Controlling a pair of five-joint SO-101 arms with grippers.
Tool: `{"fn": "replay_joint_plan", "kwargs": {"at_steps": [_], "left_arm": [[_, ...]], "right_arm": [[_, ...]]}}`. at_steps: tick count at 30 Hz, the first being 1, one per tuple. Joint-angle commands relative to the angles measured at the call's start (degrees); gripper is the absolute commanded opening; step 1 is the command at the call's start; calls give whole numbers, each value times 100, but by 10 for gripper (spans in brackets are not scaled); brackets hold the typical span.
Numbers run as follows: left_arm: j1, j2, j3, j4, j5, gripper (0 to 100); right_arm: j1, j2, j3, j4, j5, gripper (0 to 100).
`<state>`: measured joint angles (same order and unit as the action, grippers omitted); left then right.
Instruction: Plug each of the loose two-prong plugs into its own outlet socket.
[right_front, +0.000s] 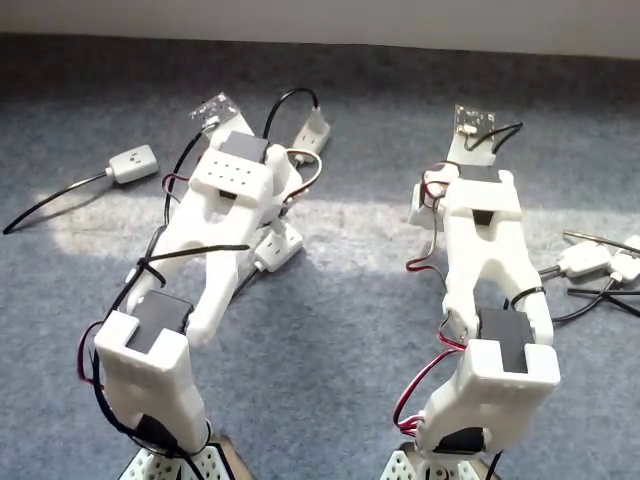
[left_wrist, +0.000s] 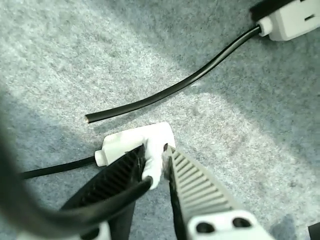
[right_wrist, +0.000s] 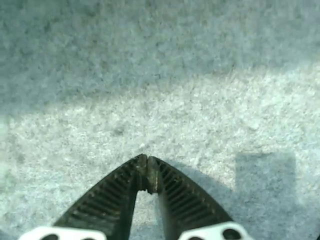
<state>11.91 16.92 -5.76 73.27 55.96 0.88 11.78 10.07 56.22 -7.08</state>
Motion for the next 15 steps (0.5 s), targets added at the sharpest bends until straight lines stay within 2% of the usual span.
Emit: {"fn": "replay_joint_plan", "kwargs": {"at_steps": [1,15], "left_arm": [[-31,-268,-66,-18,-44,6],[48,-813,40,79,-18,6]], "right_arm": [[48,-136,-13,-92,-53,7],[48,-136,-22,-92,-53,7]]}}
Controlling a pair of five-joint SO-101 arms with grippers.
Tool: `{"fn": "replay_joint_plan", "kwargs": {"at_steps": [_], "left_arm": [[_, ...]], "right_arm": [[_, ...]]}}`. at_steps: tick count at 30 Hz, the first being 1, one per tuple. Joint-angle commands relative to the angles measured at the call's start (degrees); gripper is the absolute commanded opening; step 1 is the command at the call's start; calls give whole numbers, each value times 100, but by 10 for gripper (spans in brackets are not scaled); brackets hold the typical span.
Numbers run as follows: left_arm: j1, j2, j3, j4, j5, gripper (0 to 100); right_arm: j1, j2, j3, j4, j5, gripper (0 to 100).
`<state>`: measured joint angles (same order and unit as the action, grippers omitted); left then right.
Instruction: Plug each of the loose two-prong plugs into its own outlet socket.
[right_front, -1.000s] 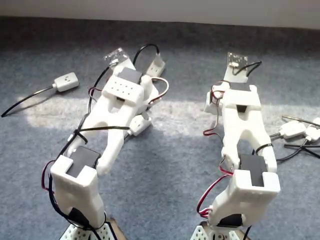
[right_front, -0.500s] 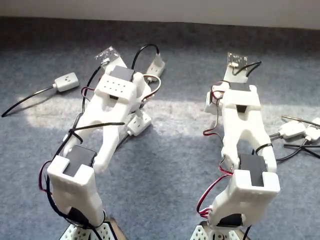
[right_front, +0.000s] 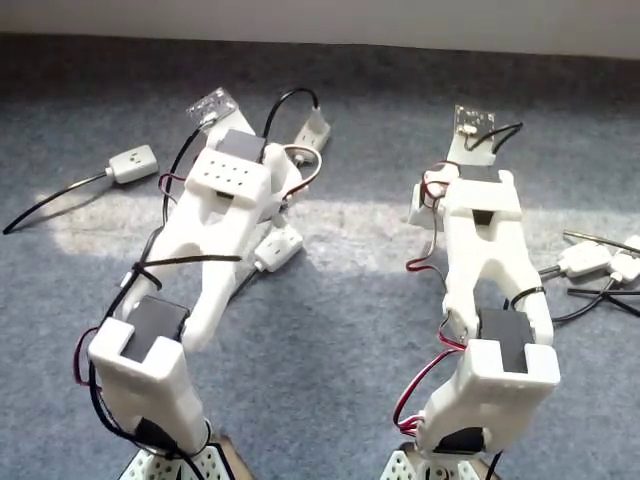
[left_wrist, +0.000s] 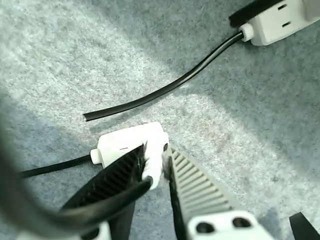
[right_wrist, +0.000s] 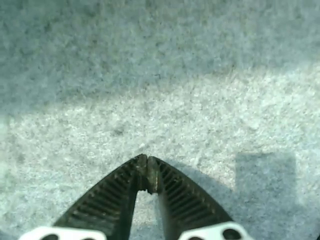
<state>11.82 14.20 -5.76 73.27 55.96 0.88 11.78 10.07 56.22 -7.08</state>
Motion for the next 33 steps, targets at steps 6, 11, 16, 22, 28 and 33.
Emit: {"fn": "replay_joint_plan", "kwargs": {"at_steps": [6,11,16,22,28,33], "left_arm": [[259,-549,382,-255,-35,6],[259,-549,813,-862,-44,6],[251,-549,901,-888,-44,6],[259,-567,1042,-888,-26,6],[356,-602,1235,-879,-35,6],[356,-558,1235,-879,-35,6]], "right_arm": [[48,-136,-22,-92,-53,7],[48,-136,-22,-92,-53,7],[48,-136,-22,-92,-53,7],[48,-136,-22,-92,-53,7],[57,-136,-22,-92,-53,7],[57,-136,-22,-92,-53,7]]}}
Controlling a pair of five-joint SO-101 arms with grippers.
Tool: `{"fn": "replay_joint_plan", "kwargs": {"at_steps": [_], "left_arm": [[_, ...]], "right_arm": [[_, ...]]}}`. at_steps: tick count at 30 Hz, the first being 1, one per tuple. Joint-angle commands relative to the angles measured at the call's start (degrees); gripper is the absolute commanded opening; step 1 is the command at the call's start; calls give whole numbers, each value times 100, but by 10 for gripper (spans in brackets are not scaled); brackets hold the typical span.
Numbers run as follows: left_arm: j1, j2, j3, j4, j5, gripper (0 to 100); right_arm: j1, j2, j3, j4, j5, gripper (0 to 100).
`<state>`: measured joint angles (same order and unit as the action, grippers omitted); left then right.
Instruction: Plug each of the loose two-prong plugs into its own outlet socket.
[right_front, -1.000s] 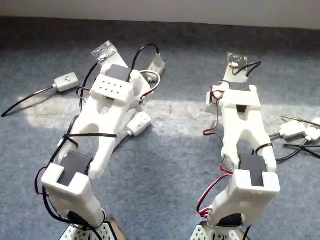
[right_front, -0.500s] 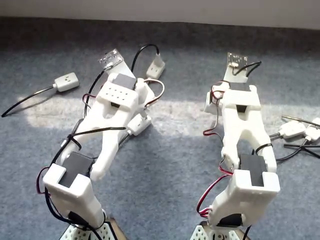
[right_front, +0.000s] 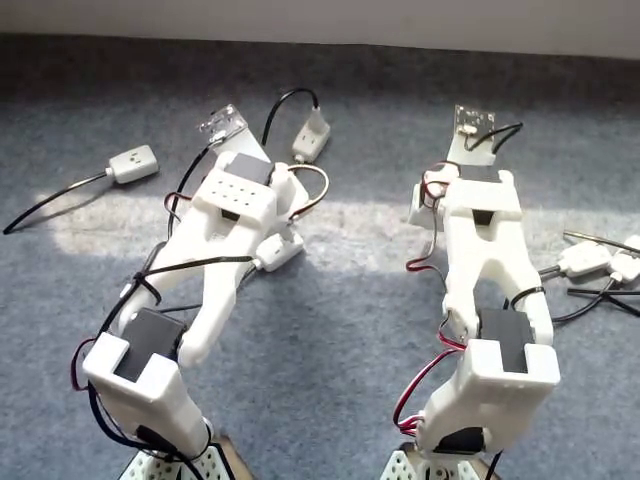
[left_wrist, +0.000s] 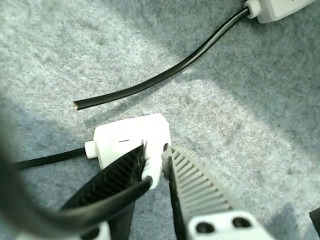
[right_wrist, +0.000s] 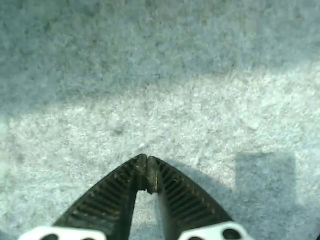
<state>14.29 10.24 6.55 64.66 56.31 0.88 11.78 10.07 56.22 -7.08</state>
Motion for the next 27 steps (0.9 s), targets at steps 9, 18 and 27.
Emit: {"fn": "replay_joint_plan", "kwargs": {"at_steps": [9,18,27], "left_arm": [[-154,-145,180,-53,-114,6],[-462,-198,145,-18,-932,6],[-1244,-180,57,-44,-1336,6]], "right_arm": [[57,-136,-22,-92,-53,7],[57,-136,-22,-92,-53,7],[57,-136,-40,-92,-53,7]]}}
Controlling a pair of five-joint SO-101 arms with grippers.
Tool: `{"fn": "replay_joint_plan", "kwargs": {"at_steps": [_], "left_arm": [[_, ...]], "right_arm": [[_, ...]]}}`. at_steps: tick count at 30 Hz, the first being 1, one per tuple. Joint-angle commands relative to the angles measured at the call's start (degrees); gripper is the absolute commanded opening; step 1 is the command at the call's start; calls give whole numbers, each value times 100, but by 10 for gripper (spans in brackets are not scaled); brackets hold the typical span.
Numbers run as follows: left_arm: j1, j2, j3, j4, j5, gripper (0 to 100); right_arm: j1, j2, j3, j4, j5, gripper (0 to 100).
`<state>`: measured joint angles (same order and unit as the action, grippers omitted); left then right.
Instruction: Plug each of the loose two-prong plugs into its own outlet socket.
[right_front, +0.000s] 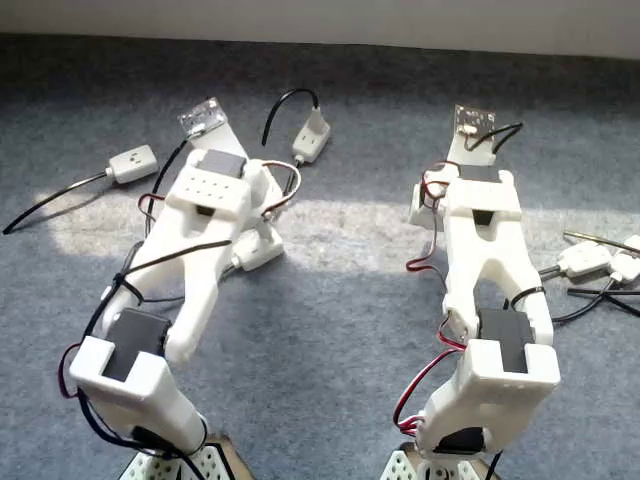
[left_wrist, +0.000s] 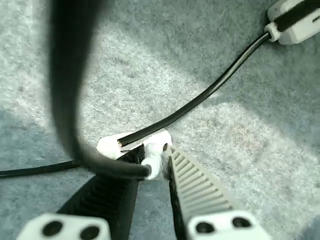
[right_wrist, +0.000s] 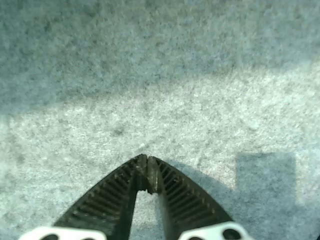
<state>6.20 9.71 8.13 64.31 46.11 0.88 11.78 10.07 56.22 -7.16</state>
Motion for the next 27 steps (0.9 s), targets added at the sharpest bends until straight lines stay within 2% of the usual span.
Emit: {"fn": "replay_joint_plan", "kwargs": {"at_steps": [1,7,11,20,27], "left_arm": [[-523,-110,-101,-9,-369,6],[-1033,-154,-101,-18,-923,6],[-1051,-154,-48,18,-1178,6],[189,-233,40,132,-1152,6],[673,-1481,699,211,-1178,6]], "right_arm": [[57,-136,-48,-92,-44,7],[57,-136,-57,-92,-44,7],[57,-136,-66,-92,-44,7],[66,-136,-66,-92,-44,7],[66,-136,-66,-92,-44,7]]}}
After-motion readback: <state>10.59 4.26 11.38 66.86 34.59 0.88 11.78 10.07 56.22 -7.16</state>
